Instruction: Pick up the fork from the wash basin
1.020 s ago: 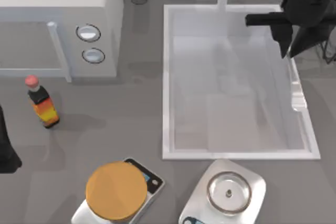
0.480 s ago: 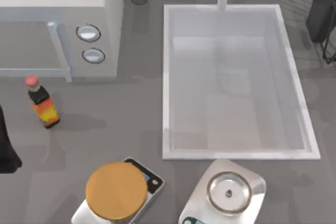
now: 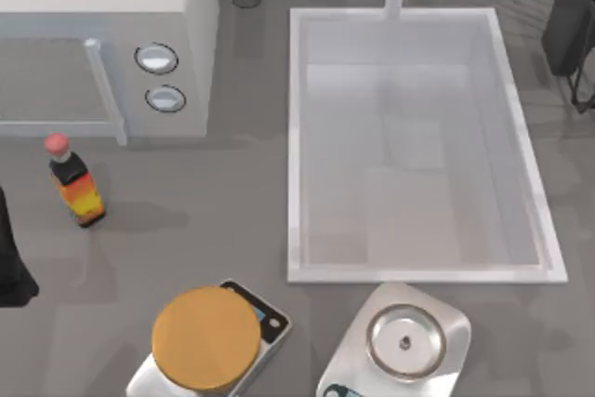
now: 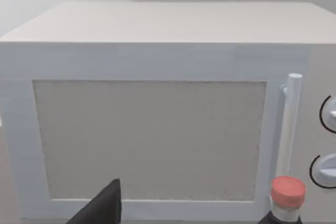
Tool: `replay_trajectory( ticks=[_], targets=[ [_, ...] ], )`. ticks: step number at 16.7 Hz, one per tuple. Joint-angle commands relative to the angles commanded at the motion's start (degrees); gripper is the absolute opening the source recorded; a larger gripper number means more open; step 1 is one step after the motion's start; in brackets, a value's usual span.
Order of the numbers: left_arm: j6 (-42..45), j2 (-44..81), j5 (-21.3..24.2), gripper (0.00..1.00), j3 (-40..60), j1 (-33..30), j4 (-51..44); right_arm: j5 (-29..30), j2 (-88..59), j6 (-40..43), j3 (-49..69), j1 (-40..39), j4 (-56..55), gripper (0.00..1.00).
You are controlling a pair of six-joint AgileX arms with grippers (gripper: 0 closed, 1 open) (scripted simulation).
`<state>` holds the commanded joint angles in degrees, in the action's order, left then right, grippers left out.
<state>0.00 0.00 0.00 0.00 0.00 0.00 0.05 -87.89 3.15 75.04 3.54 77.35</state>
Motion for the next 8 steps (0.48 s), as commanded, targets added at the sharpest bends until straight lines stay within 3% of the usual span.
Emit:
replay_trajectory(
  ticks=[8],
  targets=[
    [0.0,0.0,0.0,1.0,0.0,0.0,0.0,-0.04,-3.22,-0.19,-15.01,-0.04,-19.4,0.0]
  ],
)
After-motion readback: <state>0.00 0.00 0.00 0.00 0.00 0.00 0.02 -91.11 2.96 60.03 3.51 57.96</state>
